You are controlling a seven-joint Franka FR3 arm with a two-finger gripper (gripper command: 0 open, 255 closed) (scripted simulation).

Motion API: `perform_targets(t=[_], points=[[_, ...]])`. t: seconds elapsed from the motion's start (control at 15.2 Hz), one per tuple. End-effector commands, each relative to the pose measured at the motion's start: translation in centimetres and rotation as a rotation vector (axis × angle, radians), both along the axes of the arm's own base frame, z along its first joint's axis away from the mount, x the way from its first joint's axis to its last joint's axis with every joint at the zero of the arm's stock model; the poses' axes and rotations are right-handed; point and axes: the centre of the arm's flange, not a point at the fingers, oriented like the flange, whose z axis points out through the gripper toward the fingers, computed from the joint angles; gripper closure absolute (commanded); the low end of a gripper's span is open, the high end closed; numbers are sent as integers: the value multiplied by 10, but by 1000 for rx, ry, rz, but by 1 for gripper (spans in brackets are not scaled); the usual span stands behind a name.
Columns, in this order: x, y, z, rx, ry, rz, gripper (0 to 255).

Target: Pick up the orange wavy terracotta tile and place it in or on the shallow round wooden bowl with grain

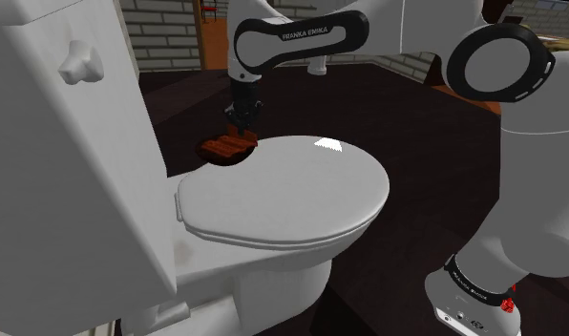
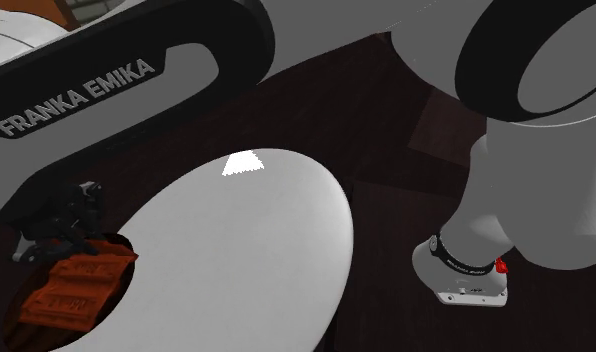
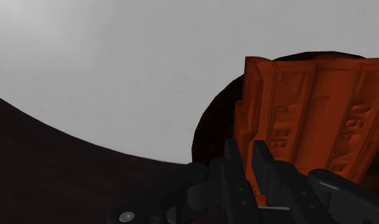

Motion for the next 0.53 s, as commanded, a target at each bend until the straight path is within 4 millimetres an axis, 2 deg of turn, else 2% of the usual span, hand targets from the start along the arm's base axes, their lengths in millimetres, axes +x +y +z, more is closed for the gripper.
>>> perform_targets(t=[0.0,0.13,0.2,0.46], points=[[0,0,-2,-1,2,0,255],[0,0,-2,-1,2,0,255],[0,0,-2,-1,2,0,0],[0,0,-2,-1,2,0,0]])
